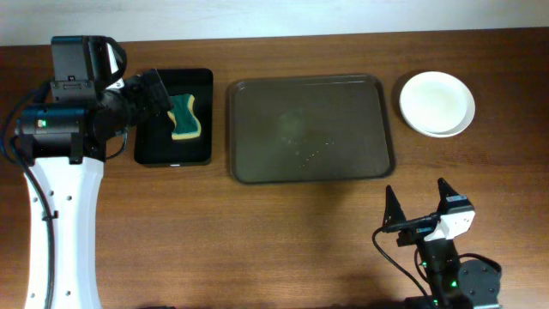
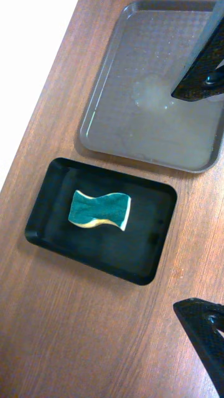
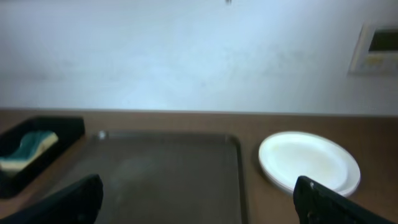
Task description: Clean dirty plates on tray and stack at the side
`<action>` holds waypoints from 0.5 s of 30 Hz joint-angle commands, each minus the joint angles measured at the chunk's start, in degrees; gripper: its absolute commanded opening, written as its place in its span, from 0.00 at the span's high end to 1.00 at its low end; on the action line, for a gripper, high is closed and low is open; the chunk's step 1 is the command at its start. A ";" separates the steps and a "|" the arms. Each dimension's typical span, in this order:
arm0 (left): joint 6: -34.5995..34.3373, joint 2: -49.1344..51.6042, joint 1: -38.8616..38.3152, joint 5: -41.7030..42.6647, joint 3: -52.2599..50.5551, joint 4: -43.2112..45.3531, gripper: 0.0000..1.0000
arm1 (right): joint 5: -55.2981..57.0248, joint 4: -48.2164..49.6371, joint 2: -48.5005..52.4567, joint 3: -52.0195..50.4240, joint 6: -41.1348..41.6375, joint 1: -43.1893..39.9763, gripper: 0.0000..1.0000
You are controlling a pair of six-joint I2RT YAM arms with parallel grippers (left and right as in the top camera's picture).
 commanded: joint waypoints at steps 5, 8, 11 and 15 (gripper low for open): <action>0.26 0.09 0.37 -0.24 -0.26 0.09 0.01 | 0.72 12.87 -2.19 -10.95 -0.15 0.42 0.02; 0.26 0.09 0.37 -0.24 -0.26 0.09 0.01 | 0.74 17.16 -2.19 -14.56 -0.17 0.42 0.02; 0.26 0.09 0.37 -0.24 -0.26 0.09 0.01 | 1.05 16.55 -2.19 -15.10 -0.20 0.39 0.02; 0.26 0.09 0.37 -0.22 -0.24 0.09 0.01 | 2.99 12.59 -2.19 -15.10 -0.17 -0.59 0.02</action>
